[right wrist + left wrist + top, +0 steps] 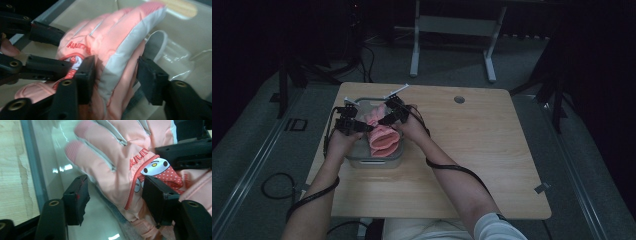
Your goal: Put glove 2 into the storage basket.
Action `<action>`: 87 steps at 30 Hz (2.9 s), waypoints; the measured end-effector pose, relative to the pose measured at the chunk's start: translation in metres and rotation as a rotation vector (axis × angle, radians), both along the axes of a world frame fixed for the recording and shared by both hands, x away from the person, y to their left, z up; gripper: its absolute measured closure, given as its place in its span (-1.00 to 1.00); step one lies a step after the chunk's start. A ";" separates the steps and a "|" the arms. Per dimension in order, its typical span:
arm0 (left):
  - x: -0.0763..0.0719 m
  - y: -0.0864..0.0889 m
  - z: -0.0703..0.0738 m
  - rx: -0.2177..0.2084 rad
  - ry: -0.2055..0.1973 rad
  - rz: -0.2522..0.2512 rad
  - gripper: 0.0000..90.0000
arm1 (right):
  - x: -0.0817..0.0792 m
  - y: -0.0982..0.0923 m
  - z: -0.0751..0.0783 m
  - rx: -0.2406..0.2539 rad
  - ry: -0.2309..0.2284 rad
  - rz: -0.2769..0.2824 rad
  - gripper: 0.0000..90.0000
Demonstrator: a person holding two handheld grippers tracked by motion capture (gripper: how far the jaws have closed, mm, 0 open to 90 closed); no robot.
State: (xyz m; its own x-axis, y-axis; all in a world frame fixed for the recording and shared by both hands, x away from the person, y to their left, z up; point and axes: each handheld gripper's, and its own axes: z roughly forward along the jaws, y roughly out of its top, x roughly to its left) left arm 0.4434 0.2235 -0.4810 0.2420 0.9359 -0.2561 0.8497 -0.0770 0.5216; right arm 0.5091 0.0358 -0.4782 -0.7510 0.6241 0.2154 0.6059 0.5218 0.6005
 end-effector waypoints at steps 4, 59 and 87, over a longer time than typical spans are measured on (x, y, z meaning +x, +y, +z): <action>0.000 -0.001 0.004 0.016 -0.012 -0.005 -0.21 | 0.001 -0.005 0.005 0.022 0.008 -0.008 0.05; -0.078 -0.116 0.067 -0.021 -0.319 -0.319 -0.96 | -0.037 -0.124 0.034 0.129 -0.156 0.086 -0.62; -0.108 -0.193 0.030 -0.020 -0.359 -0.527 -0.96 | -0.064 -0.193 0.007 0.132 -0.211 0.067 -0.62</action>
State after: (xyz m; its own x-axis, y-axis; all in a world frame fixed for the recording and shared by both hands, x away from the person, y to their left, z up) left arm 0.3355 0.0305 -0.4510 0.7424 0.6639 -0.0903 0.4730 -0.4239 0.7724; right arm 0.4452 -0.1573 -0.4714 -0.8266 0.5485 0.1258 0.4268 0.4654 0.7754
